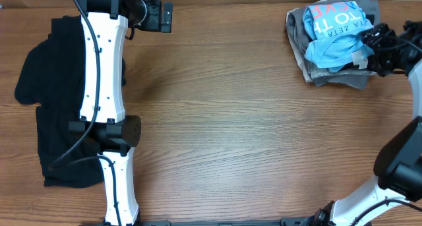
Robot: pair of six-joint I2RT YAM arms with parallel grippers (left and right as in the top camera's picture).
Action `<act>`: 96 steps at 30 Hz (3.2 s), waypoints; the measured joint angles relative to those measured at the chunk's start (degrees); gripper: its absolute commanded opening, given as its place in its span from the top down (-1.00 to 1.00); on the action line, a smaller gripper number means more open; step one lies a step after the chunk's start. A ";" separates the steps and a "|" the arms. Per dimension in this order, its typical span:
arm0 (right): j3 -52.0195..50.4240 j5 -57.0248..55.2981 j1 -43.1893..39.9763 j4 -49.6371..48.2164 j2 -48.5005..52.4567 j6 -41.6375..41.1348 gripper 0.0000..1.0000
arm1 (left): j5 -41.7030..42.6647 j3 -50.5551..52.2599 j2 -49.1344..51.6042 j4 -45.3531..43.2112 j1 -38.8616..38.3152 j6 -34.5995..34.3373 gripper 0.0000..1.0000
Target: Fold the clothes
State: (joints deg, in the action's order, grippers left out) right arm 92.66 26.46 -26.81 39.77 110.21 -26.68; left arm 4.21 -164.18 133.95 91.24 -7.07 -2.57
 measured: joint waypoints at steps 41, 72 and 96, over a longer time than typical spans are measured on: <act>5.95 -24.50 11.96 -12.90 15.61 28.55 -1.00 | 0.00 0.00 0.00 -1.07 0.00 0.00 -0.99; 38.38 -25.88 9.70 20.83 -14.40 28.20 -1.00 | 0.02 0.00 0.00 -1.07 0.00 0.00 -1.00; 21.11 -26.69 29.57 17.94 -33.77 24.26 -1.00 | 0.02 -0.02 0.00 -1.07 0.00 0.00 -1.00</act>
State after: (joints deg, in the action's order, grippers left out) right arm 113.78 -0.23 2.76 57.71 76.44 -2.42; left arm 4.23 -164.20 133.95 90.17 -7.07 -2.57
